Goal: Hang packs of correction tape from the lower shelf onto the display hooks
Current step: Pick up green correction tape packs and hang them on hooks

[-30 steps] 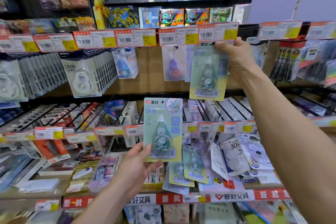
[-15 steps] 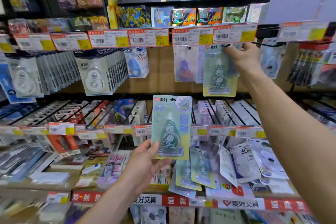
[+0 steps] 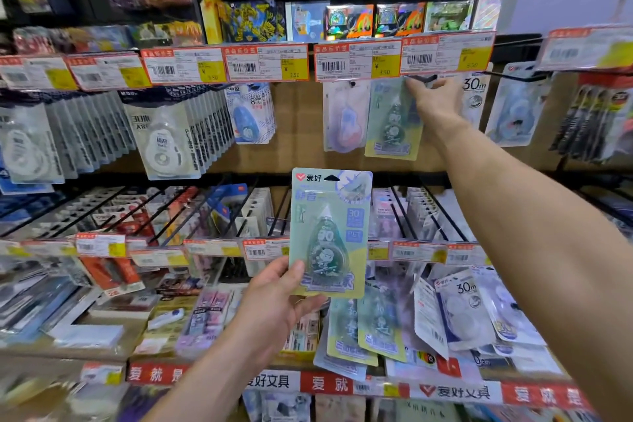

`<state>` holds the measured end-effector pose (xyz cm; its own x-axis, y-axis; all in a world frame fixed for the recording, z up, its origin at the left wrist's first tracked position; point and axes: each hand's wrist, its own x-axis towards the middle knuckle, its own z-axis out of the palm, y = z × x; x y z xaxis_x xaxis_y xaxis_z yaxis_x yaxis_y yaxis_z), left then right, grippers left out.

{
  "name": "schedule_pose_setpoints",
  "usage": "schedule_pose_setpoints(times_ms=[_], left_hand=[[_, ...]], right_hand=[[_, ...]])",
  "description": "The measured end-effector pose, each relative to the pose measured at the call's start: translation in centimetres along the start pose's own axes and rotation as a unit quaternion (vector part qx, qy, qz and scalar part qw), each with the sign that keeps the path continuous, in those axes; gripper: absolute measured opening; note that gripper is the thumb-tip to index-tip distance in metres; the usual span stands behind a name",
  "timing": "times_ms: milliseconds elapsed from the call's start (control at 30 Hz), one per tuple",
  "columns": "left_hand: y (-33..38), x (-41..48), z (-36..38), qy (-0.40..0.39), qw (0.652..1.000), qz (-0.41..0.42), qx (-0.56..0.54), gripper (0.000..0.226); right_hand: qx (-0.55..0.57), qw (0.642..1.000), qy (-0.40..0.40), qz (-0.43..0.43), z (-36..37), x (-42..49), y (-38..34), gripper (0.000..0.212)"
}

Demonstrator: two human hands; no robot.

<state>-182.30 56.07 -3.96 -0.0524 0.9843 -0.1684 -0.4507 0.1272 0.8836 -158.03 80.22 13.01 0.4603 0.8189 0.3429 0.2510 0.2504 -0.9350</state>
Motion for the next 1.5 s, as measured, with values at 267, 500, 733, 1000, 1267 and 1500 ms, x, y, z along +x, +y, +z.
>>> schedule_pose_setpoints(times_ms=[267, 500, 733, 1000, 1267, 1500], left_hand=[[-0.5, 1.1, 0.4, -0.024, 1.0, 0.0, 0.019, 0.025], [-1.0, 1.5, 1.5, -0.054, 0.998, -0.003, 0.032, 0.024], [-1.9, 1.9, 3.3, -0.069, 0.996, -0.013, 0.05, 0.025], [-2.7, 1.5, 5.5, -0.104, 0.991, -0.012, 0.077, 0.023], [-3.9, 1.4, 4.6, -0.066, 0.974, -0.009, 0.216, 0.018], [-6.7, 2.0, 2.0, -0.05, 0.935, -0.047, 0.348, 0.014]], right_hand=[[-0.068, 0.997, 0.026, 0.019, 0.5, 1.3, 0.6, 0.06], [0.021, 1.0, -0.019, -0.012, -2.2, -4.9, 2.9, 0.029], [0.203, 0.93, -0.294, 0.086, -6.2, -15.3, 3.8, 0.017], [0.208, 0.936, -0.277, 0.068, -6.9, -17.2, 3.8, 0.01], [0.237, 0.949, -0.204, 0.034, -7.5, -12.4, 1.5, 0.018], [0.248, 0.952, -0.168, -0.062, -7.5, -9.1, -1.5, 0.019]])
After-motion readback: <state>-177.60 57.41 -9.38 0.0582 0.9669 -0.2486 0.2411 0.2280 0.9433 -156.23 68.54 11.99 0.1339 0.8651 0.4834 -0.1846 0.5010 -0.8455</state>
